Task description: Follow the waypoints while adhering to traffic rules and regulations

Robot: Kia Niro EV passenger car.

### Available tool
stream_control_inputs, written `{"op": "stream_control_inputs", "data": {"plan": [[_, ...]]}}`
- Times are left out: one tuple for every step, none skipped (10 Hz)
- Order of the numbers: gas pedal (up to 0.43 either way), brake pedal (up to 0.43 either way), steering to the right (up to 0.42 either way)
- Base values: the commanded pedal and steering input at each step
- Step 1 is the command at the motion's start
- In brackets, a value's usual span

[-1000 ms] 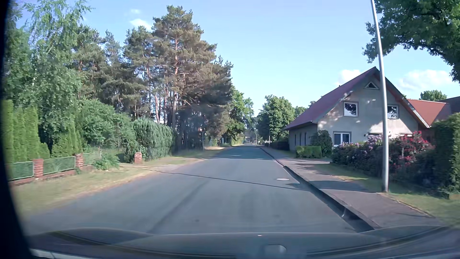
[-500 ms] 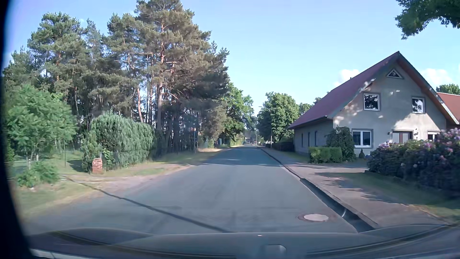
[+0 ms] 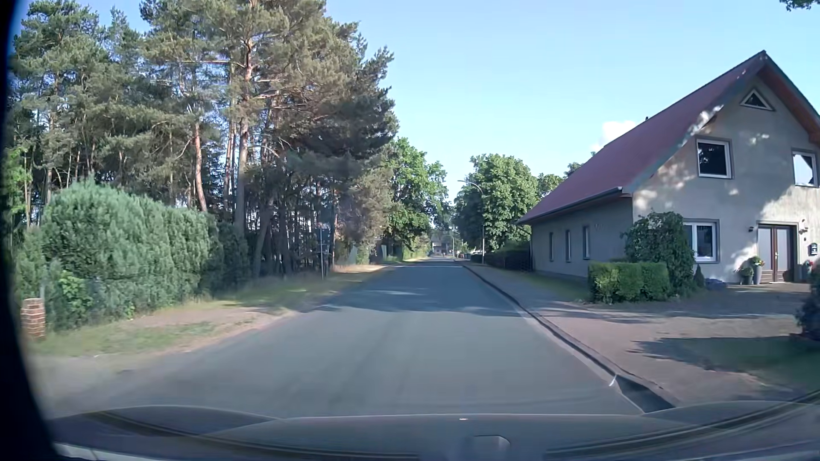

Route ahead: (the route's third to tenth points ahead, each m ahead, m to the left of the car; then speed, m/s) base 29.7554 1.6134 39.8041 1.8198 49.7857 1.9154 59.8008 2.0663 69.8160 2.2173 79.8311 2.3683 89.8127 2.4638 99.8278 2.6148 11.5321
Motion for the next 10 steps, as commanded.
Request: {"op": "stream_control_inputs", "data": {"plan": [[0.177,0.006,0.005],[0.177,0.006,0.005],[0.177,0.006,0.005],[0.177,0.006,0.004],[0.177,0.006,0.004],[0.177,0.006,0.003],[0.177,0.006,0.003],[0.177,0.006,0.003],[0.177,0.006,0.005],[0.177,0.006,0.008]]}}
